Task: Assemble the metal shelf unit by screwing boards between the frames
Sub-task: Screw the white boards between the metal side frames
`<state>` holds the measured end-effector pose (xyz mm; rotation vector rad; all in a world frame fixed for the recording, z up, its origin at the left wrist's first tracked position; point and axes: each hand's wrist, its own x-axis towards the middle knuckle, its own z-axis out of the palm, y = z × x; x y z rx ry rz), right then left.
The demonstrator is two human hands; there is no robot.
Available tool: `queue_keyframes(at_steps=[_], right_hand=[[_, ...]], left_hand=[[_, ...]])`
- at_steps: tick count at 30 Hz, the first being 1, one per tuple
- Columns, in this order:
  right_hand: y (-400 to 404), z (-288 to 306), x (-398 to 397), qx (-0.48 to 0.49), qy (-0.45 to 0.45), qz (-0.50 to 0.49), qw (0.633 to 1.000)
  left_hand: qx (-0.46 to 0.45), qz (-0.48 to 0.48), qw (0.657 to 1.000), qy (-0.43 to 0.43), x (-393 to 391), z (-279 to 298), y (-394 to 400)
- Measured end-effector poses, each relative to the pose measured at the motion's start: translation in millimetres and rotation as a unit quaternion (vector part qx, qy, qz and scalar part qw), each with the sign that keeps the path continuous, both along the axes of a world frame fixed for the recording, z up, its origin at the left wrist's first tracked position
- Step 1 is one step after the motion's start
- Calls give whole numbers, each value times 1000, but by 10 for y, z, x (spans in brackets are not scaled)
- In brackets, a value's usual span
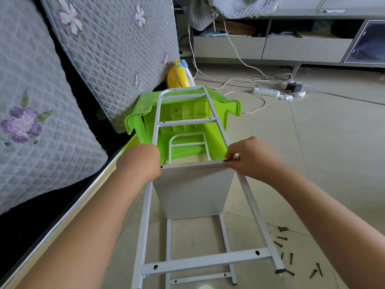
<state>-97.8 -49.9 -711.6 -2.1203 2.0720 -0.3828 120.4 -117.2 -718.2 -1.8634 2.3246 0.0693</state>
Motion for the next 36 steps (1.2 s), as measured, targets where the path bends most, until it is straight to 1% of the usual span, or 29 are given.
queue_keyframes(at_steps=[1, 3, 5, 7, 8, 11, 12, 16, 19, 23, 26, 30, 33, 36], right_hand=[[38, -25, -54, -35, -81, -31, 996], [97, -89, -166, -83, -220, -113, 965], [137, -152, -228, -56, -310, -168, 934], [151, -191, -182, -15, -368, -186, 911], [145, -211, -144, -12, -366, -191, 911], [126, -236, -28, -37, -271, -193, 942], [130, -226, -2, -45, -251, -192, 948], [120, -215, 43, -54, -214, -203, 954], [113, -207, 63, -59, -211, -209, 953], [107, -195, 16, -51, -216, -208, 953], [105, -179, 7, -39, -223, -202, 953], [103, -176, 3, -36, -221, -199, 954], [107, -173, -16, -37, -221, -198, 954], [120, -174, -16, -36, -212, -192, 957]], left_hand=[[0, 1, 1000, 1, -2, 0, 3], [3, 4, 1000, -1, -14, 10, 17], [8, 10, 1000, -9, -35, 30, 44], [13, 14, 1000, -16, -56, 54, 74], [14, 14, 1000, -19, -66, 63, 86], [19, 15, 999, -22, -70, 94, 110], [19, 14, 999, -22, -66, 101, 117], [6, -4, 999, -34, -72, 99, 141], [2, -17, 999, -44, -84, 102, 139], [-5, -19, 999, -30, -103, 105, 155], [-28, -14, 999, -35, -182, 139, 229], [-102, -104, 988, -42, -340, 83, 258], [-95, -147, 984, -30, -421, 22, 284], [-111, -182, 977, -32, -447, -34, 292]])
